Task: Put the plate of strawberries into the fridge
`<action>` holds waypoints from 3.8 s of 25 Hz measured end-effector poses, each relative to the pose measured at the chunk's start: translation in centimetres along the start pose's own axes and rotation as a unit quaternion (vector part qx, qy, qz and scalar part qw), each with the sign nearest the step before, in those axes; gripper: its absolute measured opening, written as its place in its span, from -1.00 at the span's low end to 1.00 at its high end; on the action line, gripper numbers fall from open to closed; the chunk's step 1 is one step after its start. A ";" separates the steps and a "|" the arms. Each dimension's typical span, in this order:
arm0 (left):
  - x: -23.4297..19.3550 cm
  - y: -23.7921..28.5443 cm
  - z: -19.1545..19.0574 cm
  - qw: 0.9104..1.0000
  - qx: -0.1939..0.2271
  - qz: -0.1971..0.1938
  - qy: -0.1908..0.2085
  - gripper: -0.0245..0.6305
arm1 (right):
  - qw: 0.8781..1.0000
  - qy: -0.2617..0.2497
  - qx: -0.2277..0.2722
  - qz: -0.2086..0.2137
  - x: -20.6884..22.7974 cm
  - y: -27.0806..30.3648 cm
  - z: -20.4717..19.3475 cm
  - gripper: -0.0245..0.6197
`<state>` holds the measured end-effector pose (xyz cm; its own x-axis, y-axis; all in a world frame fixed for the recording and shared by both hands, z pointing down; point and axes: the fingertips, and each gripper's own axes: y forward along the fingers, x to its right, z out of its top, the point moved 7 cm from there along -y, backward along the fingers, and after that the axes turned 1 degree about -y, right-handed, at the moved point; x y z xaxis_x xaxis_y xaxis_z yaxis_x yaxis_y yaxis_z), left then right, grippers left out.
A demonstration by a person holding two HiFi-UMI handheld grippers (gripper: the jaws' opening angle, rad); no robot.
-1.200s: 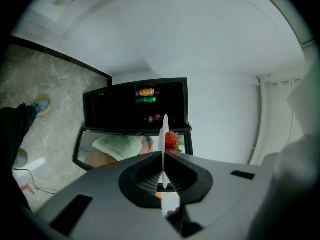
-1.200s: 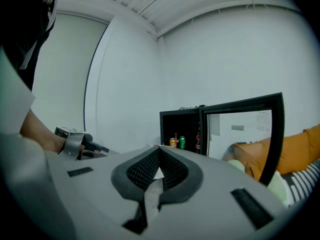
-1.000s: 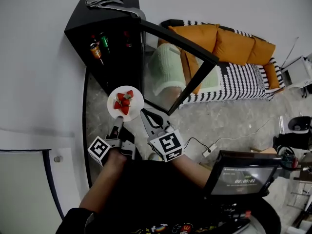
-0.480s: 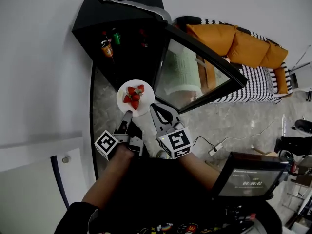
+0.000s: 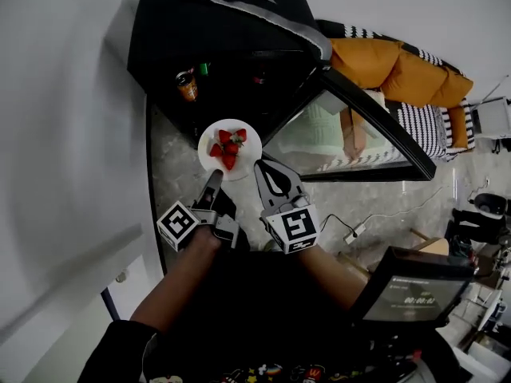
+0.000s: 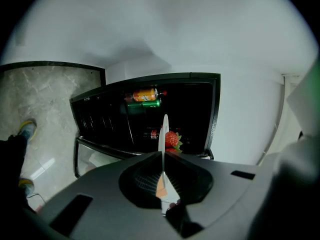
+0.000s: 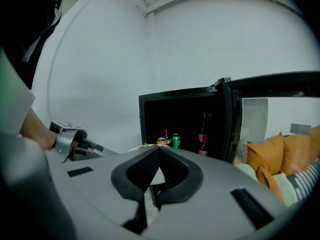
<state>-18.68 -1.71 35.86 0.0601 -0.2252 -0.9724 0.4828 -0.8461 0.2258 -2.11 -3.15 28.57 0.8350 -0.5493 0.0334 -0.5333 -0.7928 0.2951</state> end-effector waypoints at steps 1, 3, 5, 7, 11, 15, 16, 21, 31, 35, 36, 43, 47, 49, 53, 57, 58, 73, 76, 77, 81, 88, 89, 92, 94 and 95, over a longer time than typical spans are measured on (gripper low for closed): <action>0.1 0.6 0.9 1.000 -0.005 0.001 0.002 -0.87 | 1.000 0.000 -0.002 -0.001 0.0 1.0 0.2 -0.91; 0.4 1.9 2.3 1.000 -0.015 0.008 0.007 -0.87 | 1.000 0.002 -0.010 -0.001 0.2 2.5 0.9 -0.91; 1.2 3.1 2.9 1.000 -0.022 0.017 0.010 -0.87 | 1.000 0.010 -0.015 -0.001 0.7 3.6 1.7 -0.91; 1.6 4.1 3.2 1.000 -0.025 0.014 0.009 -0.87 | 1.000 0.015 -0.015 -0.004 1.0 4.3 2.2 -0.91; -0.5 5.0 3.2 1.000 -0.017 0.003 -0.004 -0.87 | 1.000 0.006 -0.007 0.004 1.0 5.6 0.6 -0.91; -2.8 5.4 2.5 1.000 0.006 -0.007 -0.010 -0.87 | 1.000 0.011 -0.002 0.009 1.6 5.9 -1.5 -0.91; -3.1 5.7 2.2 1.000 0.012 -0.010 -0.009 -0.87 | 1.000 0.012 -0.002 0.011 2.0 5.9 -1.8 -0.91; -4.7 7.1 1.2 0.999 0.036 -0.016 -0.018 -0.87 | 1.000 0.008 0.007 0.028 3.4 6.4 -3.0 -0.91; -9.7 10.6 2.4 0.998 0.060 -0.001 -0.015 -0.87 | 1.000 0.017 0.013 0.022 4.8 8.6 -8.2 -0.91; -11.1 11.5 2.8 0.998 0.064 -0.004 -0.012 -0.87 | 1.000 0.015 0.016 0.020 4.9 9.0 -9.3 -0.91; -11.3 11.7 2.9 0.998 0.063 -0.004 -0.011 -0.87 | 1.000 0.012 0.016 0.020 4.8 9.1 -9.5 -0.91; -13.1 12.1 3.5 0.998 0.060 0.002 0.003 -0.87 | 1.000 0.001 0.011 0.023 3.9 10.5 -10.8 -0.91; -12.6 12.4 3.4 0.998 0.067 -0.006 0.001 -0.87 | 1.000 0.004 0.008 0.022 4.2 10.5 -10.8 -0.91; -13.3 14.2 4.2 0.997 0.071 0.002 -0.001 -0.87 | 1.000 0.009 0.002 0.023 5.6 12.3 -11.5 -0.91; -13.9 15.8 5.3 0.997 0.076 0.008 -0.003 -0.87 | 1.000 0.011 -0.004 0.027 6.6 14.1 -12.0 -0.91; -13.8 16.5 6.1 0.997 0.080 0.009 -0.003 -0.87 | 0.999 0.016 -0.014 0.025 6.9 15.0 -11.9 -0.91; -13.7 16.8 6.3 0.997 0.081 0.011 -0.002 -0.87 | 0.999 0.017 -0.017 0.025 7.0 15.4 -11.9 -0.91; -13.3 18.9 7.7 0.994 0.106 -0.010 0.002 -0.87 | 0.999 0.023 -0.024 0.026 8.0 16.5 -12.2 -0.91; -13.2 18.4 7.8 0.994 0.106 -0.003 0.019 -0.86 | 0.999 0.023 -0.026 0.026 8.1 16.5 -12.4 -0.91; -13.2 18.2 7.7 0.994 0.104 -0.002 0.025 -0.86 | 0.999 0.024 -0.026 0.026 8.1 16.5 -12.4 -0.91; -13.0 17.4 7.8 0.994 0.090 0.000 0.062 -0.86 | 0.999 0.026 -0.021 0.025 8.2 16.7 -12.7 -0.91; -12.2 16.4 7.8 0.967 0.046 0.043 0.247 -0.86 | 0.999 0.026 -0.028 0.028 8.0 16.7 -12.9 -0.91; -12.0 16.3 7.7 0.955 0.037 0.051 0.291 -0.86 | 0.999 0.026 -0.029 0.028 7.9 16.8 -13.0 -0.91; -11.2 16.7 7.1 0.911 0.011 0.067 0.406 -0.85 | 0.999 0.026 -0.031 0.028 7.9 16.9 -13.2 -0.91; -10.8 16.9 6.6 0.887 0.001 0.070 0.456 -0.85 | 0.999 0.026 -0.032 0.027 7.9 16.9 -13.3 -0.91; -10.6 17.1 6.5 0.877 -0.001 0.072 0.476 -0.85 | 0.999 0.026 -0.031 0.026 7.9 16.9 -13.3 -0.91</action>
<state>-16.78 -16.90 50.42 0.8215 0.1763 -0.5423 0.4125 -0.8404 0.3515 -2.70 -17.42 46.53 0.8127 -0.5741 0.0993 -0.5686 -0.7444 0.3502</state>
